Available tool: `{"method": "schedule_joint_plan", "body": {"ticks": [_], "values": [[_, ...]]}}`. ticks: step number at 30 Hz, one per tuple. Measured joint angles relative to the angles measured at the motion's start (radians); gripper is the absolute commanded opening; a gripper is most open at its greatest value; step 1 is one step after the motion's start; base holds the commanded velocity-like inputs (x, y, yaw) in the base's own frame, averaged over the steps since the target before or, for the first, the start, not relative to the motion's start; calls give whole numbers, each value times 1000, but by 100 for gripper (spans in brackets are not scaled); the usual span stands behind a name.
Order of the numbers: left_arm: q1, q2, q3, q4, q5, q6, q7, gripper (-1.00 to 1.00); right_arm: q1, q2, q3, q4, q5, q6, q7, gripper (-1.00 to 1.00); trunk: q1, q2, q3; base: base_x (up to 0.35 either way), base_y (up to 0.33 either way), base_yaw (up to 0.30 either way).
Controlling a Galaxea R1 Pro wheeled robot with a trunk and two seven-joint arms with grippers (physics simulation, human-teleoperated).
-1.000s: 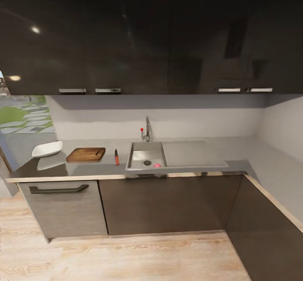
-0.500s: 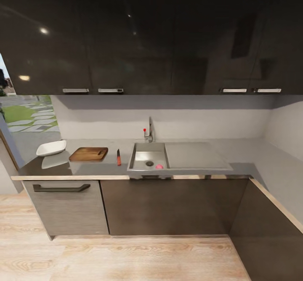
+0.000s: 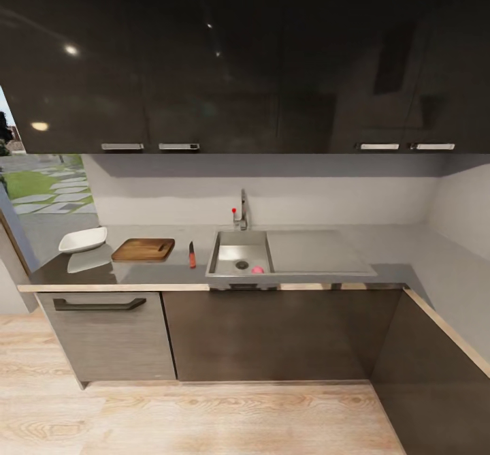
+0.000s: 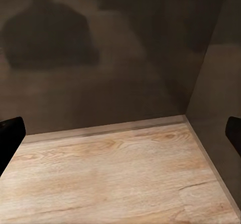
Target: In the kitchen, take the Vidalia onion out of the sink, dice it on the chopping board with the paring knife, put the diced onion into the bowl on the countertop, then place both the paring knife and the chopping board into the sink.
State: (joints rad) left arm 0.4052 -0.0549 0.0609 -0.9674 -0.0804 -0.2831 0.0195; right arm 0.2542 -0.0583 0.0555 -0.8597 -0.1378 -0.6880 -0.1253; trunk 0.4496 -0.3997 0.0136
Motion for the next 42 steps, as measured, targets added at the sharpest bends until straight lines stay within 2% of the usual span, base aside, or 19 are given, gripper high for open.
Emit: {"method": "schedule_joint_plan", "body": {"ticks": [15, 17, 20, 21, 22, 23, 25, 27, 29, 31, 33, 35, 37, 42], "values": [[-1, -1, 1, 17, -1, 0, 4, 100, 0, 0, 0, 0, 3, -6, 2, 100, 0, 0, 0, 0, 0, 0], [-1, -4, 1, 3, -2, 1, 5, 100, 0, 0, 0, 0, 3, -6, 2, 100, 0, 0, 0, 0, 0, 0], [-2, -11, 1, -74, -5, 29, 7, 100, 0, 0, 0, 0, 3, -6, 2, 100, 0, 0, 0, 0, 0, 0], [-2, -16, 1, -124, -7, 73, 7, 100, 0, 0, 0, 0, 3, -6, 2, 100, 0, 0, 0, 0, 0, 0], [-2, -24, 0, -212, -8, 192, 5, 100, 0, 0, 0, 0, 3, -6, 2, 100, 0, 0, 0, 0, 0, 0], [-2, -25, -1, -249, -8, 245, 5, 100, 0, 0, 0, 0, 3, -6, 2, 100, 0, 0, 0, 0, 0, 0], [-4, -30, -6, -397, -9, 449, 3, 100, 0, 0, 0, 0, 3, -7, 2, 100, 0, 0, 0, 0, 0, 0], [-10, -32, -16, -487, -10, 553, 3, 100, 0, 0, 0, 0, 3, -7, 2, 100, 0, 0, 0, 0, 0, 0], [-52, -41, -47, -542, -10, 626, 6, 100, 0, 0, 0, 0, 3, -7, 2, 100, 0, 0, 0, 0, 0, 0], [-129, -48, -74, -558, -9, 683, 5, 100, 0, 0, 0, 0, 3, -8, 2, 100, 0, 0, 0, 0, 0, 0], [-214, -52, -89, -570, -9, 798, 6, 100, 0, 0, 0, 0, 3, -7, 2, 100, 0, 0, 0, 0, 0, 0], [-275, -58, -100, -575, -10, 875, 6, 100, 0, 0, 0, 0, 3, -7, 2, 100, 0, 0, 0, 0, 0, 0], [-358, -79, -140, -579, -10, 937, 8, 100, 0, 0, 0, 0, 3, -7, 2, 100, 0, 0, 0, 0, 0, 0], [-500, -96, -209, -582, -11, 983, 14, 100, 0, 0, 0, -1, 3, -6, 2, 100, 0, 0, 1, 0, 0, 0]]}}
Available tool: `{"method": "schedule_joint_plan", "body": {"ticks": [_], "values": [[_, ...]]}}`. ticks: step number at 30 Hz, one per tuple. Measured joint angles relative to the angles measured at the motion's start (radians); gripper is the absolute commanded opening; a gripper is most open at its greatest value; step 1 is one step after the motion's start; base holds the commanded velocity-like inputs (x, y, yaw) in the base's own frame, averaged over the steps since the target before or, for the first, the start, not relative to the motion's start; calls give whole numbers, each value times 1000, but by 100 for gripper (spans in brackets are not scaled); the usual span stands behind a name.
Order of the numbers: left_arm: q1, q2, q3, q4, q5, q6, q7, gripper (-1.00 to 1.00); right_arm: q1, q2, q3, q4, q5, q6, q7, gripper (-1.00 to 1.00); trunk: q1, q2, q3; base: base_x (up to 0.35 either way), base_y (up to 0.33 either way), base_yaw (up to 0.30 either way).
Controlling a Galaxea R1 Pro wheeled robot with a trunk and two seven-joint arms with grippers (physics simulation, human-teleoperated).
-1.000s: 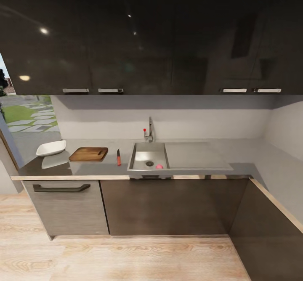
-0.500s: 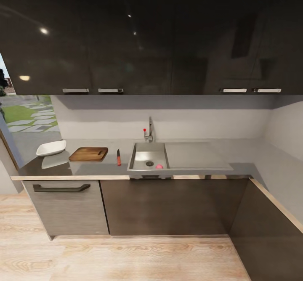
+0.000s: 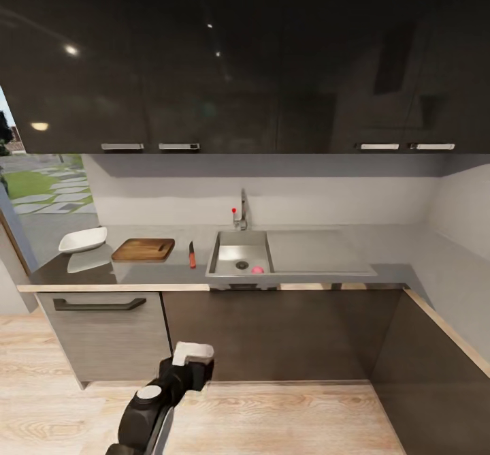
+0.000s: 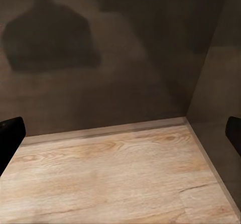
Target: In the kitchen, take the Vidalia onion out of the sink, dice it on the chopping board with the paring knife, put the diced onion into the bowl on the countertop, then place both the paring knife and the chopping board into the sink.
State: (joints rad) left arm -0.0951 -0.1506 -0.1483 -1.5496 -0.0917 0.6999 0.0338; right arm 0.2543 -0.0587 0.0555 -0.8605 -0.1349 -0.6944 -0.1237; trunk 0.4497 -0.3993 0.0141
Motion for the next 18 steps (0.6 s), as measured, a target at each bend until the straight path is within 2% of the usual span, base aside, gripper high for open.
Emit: {"method": "schedule_joint_plan", "body": {"ticks": [2, 3, 5, 6, 8, 10, 11, 14, 15, 16, 18], "values": [[-75, -3, -16, 0, 0, 63, 9, 100, 0, 0, 0, 0, 0, 0, 0, 100, 0, 0, 0, 0, 0, 0], [-97, -4, -19, 0, 1, 86, 11, 100, 0, -1, 0, 0, 0, 0, 0, 100, 0, 0, 0, 0, 0, 0], [-188, -6, -25, 1, 4, 174, 15, 100, 0, 0, 0, 0, 0, 0, 0, 100, 0, 0, 0, 0, 0, 0], [-215, -6, -25, 2, 5, 193, 15, 100, 0, 0, 0, 0, 0, 0, 0, 100, 0, 0, 0, 0, 0, 0], [-330, -8, -27, 22, 12, 241, 17, 100, 0, 0, 0, 0, 0, 0, 0, 100, 0, 0, 0, 0, 0, 0], [-469, -10, -28, 101, 25, 270, 18, 100, 0, 0, 0, 0, 0, 0, 0, 100, 0, 0, 0, 0, 0, 0], [-506, -10, -28, 130, 31, 275, 18, 100, 0, 0, 0, 0, 0, 0, 0, 100, 0, 0, 0, 0, 0, 0], [-683, -11, -28, 326, 90, 286, 16, 100, 0, 0, 0, 0, 0, 0, 0, 100, 0, 0, 0, 0, 0, 0], [-756, -12, -28, 420, 115, 287, 28, 100, 0, 0, 0, 0, 0, 0, 0, 100, 0, 0, 0, 0, 0, 0], [-797, -12, -28, 471, 127, 286, 48, 100, 0, 0, 0, 1, 0, 0, 0, 100, 0, 0, 0, 0, 0, 0], [-837, -12, -28, 520, 140, 285, 90, 100, 0, 0, 0, 1, 0, 0, 0, 100, 0, 0, 0, 0, 0, 0]]}}
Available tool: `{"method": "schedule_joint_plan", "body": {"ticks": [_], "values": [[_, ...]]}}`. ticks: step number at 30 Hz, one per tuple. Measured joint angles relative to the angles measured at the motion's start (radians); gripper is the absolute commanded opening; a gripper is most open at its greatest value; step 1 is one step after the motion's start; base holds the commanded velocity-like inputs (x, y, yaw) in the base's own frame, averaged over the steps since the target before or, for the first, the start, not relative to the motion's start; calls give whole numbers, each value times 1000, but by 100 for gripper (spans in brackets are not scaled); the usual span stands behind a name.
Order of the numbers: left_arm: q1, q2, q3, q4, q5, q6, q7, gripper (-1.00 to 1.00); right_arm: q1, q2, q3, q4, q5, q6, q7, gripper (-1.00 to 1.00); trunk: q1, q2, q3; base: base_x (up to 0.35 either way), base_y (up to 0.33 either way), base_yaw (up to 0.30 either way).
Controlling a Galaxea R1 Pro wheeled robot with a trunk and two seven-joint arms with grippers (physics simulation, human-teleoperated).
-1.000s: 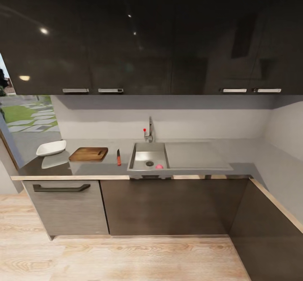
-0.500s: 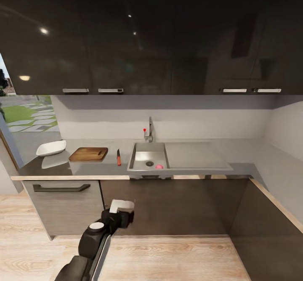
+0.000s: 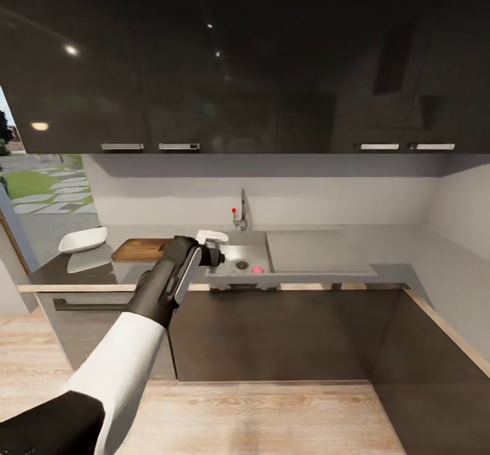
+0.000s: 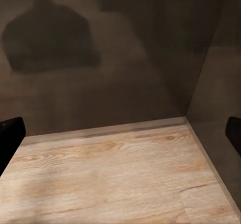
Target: In the kitchen, take the Vidalia onion out of the sink, dice it on the chopping board with the paring knife, put the diced onion into the bowl on the countertop, then place both the paring knife and the chopping board into the sink.
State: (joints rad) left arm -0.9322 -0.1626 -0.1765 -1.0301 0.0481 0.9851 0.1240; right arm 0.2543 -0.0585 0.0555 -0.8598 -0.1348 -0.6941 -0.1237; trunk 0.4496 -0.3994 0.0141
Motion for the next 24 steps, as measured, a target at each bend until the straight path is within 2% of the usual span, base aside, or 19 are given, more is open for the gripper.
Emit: {"method": "schedule_joint_plan", "body": {"ticks": [3, 6, 7, 10, 16, 24], "values": [[-29, 1, 0, 17, 37, -12, 44, 100, 0, 0, 0, 0, 0, 0, 0, 100, 0, 0, 0, 0, 0, 0], [-40, 3, -2, 12, 96, -20, 59, 100, 0, 0, 0, 0, 0, 0, 0, 100, 0, 0, 0, 0, 0, 0], [-40, 4, -2, 6, 104, -20, 60, 100, 0, 0, 0, 0, 0, 0, 0, 100, 0, 0, 0, 0, 0, 0], [-43, 11, -6, -44, 115, -20, 62, 100, 0, 0, 1, 0, 0, 0, 0, 100, 0, 0, 0, 0, 0, 0], [-43, 14, -25, -80, 118, -19, 64, 100, 0, 1, 1, 18, -2, 0, 0, 100, 0, 0, 0, 0, 0, 0], [-43, 18, -31, 13, 119, -24, 67, 100, 0, 2, 1, 86, -7, 0, -1, 100, 0, 0, 0, 167, -80, 0]]}}
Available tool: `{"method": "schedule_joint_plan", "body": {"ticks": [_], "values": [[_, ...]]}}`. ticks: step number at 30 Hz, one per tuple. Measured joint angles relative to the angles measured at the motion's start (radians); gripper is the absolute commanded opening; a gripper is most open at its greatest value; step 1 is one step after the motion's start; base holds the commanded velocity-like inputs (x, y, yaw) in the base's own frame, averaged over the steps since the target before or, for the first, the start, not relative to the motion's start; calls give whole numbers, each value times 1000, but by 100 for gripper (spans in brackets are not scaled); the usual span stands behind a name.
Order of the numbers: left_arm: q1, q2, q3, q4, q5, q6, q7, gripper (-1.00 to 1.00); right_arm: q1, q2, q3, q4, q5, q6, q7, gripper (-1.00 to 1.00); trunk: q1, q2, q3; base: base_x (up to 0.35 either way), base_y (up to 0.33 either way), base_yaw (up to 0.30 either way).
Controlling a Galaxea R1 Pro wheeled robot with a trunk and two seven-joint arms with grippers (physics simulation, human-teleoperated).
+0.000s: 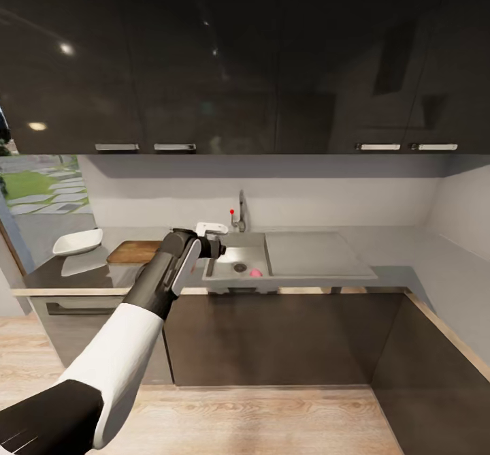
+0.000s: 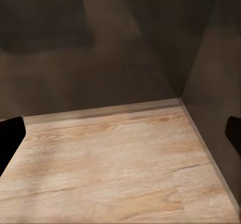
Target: In the kitchen, take the Vidalia onion out of the sink, dice it on the chopping board with the paring knife, put the diced onion into the bowl on the countertop, then place both the paring knife and the chopping board into the sink.
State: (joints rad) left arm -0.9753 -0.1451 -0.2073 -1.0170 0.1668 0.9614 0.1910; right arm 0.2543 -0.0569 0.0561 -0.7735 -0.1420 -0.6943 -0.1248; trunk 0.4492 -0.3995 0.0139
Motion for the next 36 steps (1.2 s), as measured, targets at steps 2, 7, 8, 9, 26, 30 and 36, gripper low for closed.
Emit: {"method": "schedule_joint_plan", "body": {"ticks": [2, 7, 8, 9, 26, 30, 36], "values": [[0, 0, 0, 23, -1, -2, 0, 100, 0, 0, 0, 17, -1, 0, 0, 100, 0, 0, 0, 269, -164, 0], [0, -1, 0, 49, -1, -5, 0, 100, 0, 0, 1, 33, -2, -1, 0, 100, 0, 0, 0, 277, -174, 0], [0, -1, 0, 50, -1, -5, 0, 100, 0, 0, 1, 34, -2, -1, 0, 100, 0, 0, 0, 279, -177, 0], [0, -1, 0, 51, -1, -5, 0, 100, 0, 0, 1, 34, -2, -1, 0, 100, 0, 0, 0, 279, -178, 0], [0, -1, 1, 184, -1, -75, 0, 100, 0, 0, 1, 38, -2, -5, 0, 100, 0, 0, -7, 277, -194, 0], [0, 0, 1, 212, -1, -77, 0, 100, 0, 1, 1, 44, -1, -1, 1, 100, 0, 0, -12, 190, -68, 0], [0, 0, 1, 232, -2, -78, 0, 100, 0, 4, 1, 137, -6, -2, 6, 100, 0, 1, -21, 38, -10, 0]]}}
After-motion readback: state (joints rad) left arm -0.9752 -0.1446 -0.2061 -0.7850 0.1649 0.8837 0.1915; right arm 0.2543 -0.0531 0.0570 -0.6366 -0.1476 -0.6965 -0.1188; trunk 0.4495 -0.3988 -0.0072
